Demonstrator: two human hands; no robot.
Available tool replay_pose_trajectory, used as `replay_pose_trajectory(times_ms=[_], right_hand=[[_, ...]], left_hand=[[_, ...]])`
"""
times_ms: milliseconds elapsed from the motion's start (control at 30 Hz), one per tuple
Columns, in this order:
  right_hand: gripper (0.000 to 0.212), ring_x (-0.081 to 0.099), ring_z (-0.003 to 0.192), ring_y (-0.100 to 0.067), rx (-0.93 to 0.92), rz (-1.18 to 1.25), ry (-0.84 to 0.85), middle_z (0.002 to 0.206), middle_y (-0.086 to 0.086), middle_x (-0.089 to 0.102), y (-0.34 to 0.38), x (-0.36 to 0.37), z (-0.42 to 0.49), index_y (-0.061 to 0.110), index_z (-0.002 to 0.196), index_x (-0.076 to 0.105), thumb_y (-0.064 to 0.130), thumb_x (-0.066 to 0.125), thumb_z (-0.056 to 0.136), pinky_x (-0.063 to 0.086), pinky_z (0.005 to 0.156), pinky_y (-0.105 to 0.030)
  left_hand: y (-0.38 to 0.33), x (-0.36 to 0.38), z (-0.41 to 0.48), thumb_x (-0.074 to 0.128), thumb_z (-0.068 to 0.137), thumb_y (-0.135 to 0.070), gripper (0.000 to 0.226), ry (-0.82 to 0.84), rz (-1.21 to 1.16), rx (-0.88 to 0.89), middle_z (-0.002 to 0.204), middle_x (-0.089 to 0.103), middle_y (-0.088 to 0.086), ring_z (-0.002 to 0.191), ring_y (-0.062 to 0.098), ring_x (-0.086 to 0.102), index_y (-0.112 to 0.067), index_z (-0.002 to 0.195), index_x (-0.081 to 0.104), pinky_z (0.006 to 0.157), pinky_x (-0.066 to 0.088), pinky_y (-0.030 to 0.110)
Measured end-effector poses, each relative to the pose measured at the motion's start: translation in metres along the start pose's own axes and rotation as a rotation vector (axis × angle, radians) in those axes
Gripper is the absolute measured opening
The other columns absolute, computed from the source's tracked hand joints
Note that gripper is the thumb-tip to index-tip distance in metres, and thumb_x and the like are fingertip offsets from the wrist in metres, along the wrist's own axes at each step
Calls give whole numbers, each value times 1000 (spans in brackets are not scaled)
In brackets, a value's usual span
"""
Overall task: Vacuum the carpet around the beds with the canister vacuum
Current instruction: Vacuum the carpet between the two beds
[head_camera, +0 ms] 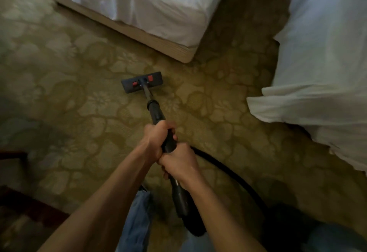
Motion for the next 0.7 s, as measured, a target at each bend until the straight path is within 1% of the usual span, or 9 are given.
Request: replay_pose_trajectory(times_ms=[100,167,233,333,400,500,600,667,700], right_hand=[[12,64,51,-18,8,111,-55,65,-3,68,-50,-40,-15,12,87,74,11,68,76,53,49,-31],[11,65,52,-20,2,162,-78,66,-5,69,-83,-75,-25,12,86,75,12,68,76,54,51,-34],[10,65,51,-21,6,184,-109,66,-5,70,-120,-111,-32,12,84,74,13,68,77,54,51,-34],[7,65,51,-21,18,253,-149,65,-5,69,-177,-166,-53,12,85,73,14,69,79,54,51,-34],[7,63,50,-20,13,286,-149,63,-3,67,-214,-197,-69,13,85,73,16,69,80,53,51,-34],[4,62,49,-20,11,361,-161,59,-2,65,-267,-239,-96,13,81,71,15,69,78,52,52,-36],[4,62,51,-23,28,446,-178,56,-2,64,-316,-270,-114,14,74,71,14,68,71,53,57,-40],[6,63,55,-23,3,523,-141,57,-4,65,-343,-284,-124,13,71,72,10,68,68,53,61,-42],[8,64,58,-22,-13,563,-92,61,-4,66,-356,-289,-130,14,72,73,8,70,69,54,65,-43]], left_hand=[[41,47,-14,65,81,2,19,12,127,25,60,52,8,43,18,49,-7,71,51,43,43,26],[70,86,-25,65,80,3,22,38,178,41,57,51,7,42,18,49,-8,67,51,45,44,27],[102,127,-36,64,81,5,24,44,208,52,53,51,5,41,18,49,-8,67,50,48,44,28],[157,189,-57,64,84,4,25,77,285,63,50,50,4,38,16,49,-9,68,49,47,45,26],[195,224,-67,64,83,4,24,96,318,63,52,50,5,39,17,49,-8,70,49,47,46,26],[252,268,-84,66,81,3,20,112,382,61,55,52,6,41,18,50,-8,72,52,51,47,29],[297,307,-102,66,81,2,20,134,475,71,54,53,6,44,20,52,-8,69,53,54,48,31],[322,330,-112,66,81,1,21,154,552,77,55,53,7,44,20,52,-7,67,54,54,47,30],[336,339,-117,67,81,1,19,170,587,72,56,54,8,44,20,51,-7,68,55,53,47,30]])
Point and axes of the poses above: each hand's wrist, its own z-axis towards the middle knuckle, its own x-axis out of the palm, y = z × x, the point moved 9 cm from there along z, towards the middle knuckle
